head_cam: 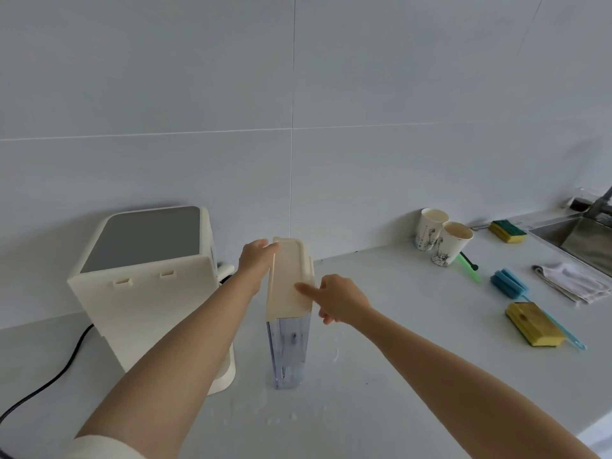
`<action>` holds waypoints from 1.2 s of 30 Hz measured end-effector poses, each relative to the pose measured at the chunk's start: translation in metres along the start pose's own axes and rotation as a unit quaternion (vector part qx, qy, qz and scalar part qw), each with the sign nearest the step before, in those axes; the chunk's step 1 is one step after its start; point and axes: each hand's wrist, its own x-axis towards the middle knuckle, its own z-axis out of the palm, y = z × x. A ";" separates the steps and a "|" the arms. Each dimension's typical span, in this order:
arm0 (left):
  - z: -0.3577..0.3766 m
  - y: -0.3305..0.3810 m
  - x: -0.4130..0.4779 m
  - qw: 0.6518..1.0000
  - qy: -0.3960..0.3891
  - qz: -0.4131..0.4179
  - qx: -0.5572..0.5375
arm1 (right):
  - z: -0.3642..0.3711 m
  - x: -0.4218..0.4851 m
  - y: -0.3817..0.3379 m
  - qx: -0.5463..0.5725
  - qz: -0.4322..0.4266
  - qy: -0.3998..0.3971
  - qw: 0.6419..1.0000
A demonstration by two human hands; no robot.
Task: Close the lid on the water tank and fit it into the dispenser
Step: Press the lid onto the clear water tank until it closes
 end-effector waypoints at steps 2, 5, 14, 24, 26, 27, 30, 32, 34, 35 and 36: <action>-0.002 0.003 -0.011 1.000 0.006 0.006 0.022 | -0.013 0.005 0.001 -0.005 -0.014 0.017 1.000; -0.007 0.003 -0.038 0.999 0.006 0.017 0.043 | -0.027 0.015 -0.005 0.059 -0.042 -0.010 0.997; 0.003 -0.029 -0.080 0.998 0.015 -0.032 0.056 | -0.018 0.072 -0.041 -0.028 -0.153 -0.123 0.980; 0.022 -0.039 -0.079 0.984 0.036 0.011 0.173 | -0.025 0.074 -0.043 -0.116 -0.190 -0.107 0.969; 0.023 -0.039 -0.077 0.982 0.038 0.014 0.183 | -0.024 0.077 -0.043 -0.128 -0.194 -0.107 0.967; 0.024 -0.039 -0.076 0.981 0.039 0.014 0.187 | -0.023 0.080 -0.042 -0.137 -0.192 -0.102 0.966; 0.022 -0.040 -0.073 0.978 0.042 0.016 0.203 | -0.021 0.086 -0.041 -0.166 -0.182 -0.090 0.965; 0.020 -0.040 -0.072 0.976 0.039 0.018 0.212 | -0.021 0.087 -0.041 -0.169 -0.178 -0.090 0.965; 0.018 -0.039 -0.071 0.976 0.032 0.021 0.214 | -0.021 0.087 -0.039 -0.166 -0.173 -0.087 0.967; 0.016 -0.038 -0.070 0.976 0.028 0.023 0.213 | -0.022 0.085 -0.039 -0.162 -0.169 -0.084 0.969; 0.014 -0.037 -0.069 0.977 0.024 0.025 0.212 | -0.023 0.085 -0.038 -0.157 -0.164 -0.080 0.971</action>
